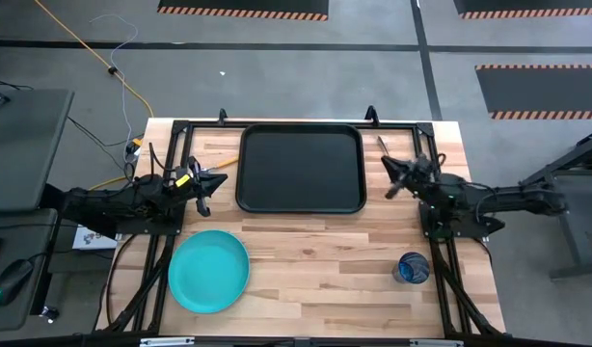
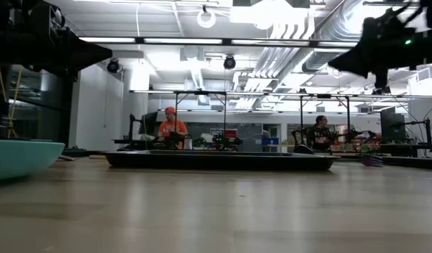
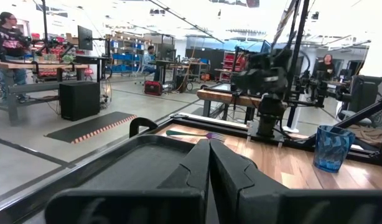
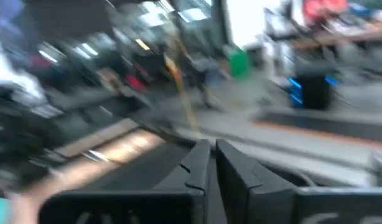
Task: Pick and place plate/cup/fork/spoon on tray
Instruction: Put the blue fork on the black tray
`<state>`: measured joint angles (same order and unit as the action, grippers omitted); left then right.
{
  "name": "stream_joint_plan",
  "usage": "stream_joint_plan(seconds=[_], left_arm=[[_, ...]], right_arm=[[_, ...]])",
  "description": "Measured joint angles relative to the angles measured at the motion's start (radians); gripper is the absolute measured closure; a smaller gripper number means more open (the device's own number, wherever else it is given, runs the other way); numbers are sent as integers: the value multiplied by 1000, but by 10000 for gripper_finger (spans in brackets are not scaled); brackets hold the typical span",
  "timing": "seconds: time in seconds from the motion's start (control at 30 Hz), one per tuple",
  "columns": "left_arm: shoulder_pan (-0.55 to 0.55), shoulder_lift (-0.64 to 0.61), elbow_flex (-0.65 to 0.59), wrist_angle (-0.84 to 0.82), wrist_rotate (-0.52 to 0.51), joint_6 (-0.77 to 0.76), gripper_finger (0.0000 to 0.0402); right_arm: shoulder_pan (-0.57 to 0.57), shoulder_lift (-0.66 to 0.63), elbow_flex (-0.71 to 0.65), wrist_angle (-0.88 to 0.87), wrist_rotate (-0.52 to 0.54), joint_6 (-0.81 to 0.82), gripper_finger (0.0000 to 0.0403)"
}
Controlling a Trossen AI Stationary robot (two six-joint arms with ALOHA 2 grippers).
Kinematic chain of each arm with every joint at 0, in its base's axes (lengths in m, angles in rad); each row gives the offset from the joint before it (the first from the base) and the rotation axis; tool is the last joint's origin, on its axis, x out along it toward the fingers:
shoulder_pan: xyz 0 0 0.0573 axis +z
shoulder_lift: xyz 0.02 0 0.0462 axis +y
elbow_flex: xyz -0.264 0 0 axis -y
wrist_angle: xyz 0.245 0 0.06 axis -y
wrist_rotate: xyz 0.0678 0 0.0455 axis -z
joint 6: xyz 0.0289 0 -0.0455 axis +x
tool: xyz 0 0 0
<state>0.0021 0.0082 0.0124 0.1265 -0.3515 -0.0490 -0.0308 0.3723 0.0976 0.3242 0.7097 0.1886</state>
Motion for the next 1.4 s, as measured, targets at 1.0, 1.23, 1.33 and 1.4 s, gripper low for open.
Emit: stream_joint_plan(seconds=[1.0,1.23,1.33,1.4], left_arm=[[0,0,0,0,0,0,398],[0,0,0,0,0,0,398],[0,0,0,0,0,0,398],[0,0,0,0,0,0,398]], right_arm=[[-678,1042,462,-668,-182,184,269],[-719,1102,461,-606,-209,188,269],[-722,1110,460,-582,-255,171,269],[-722,1114,461,-578,-262,170,269]])
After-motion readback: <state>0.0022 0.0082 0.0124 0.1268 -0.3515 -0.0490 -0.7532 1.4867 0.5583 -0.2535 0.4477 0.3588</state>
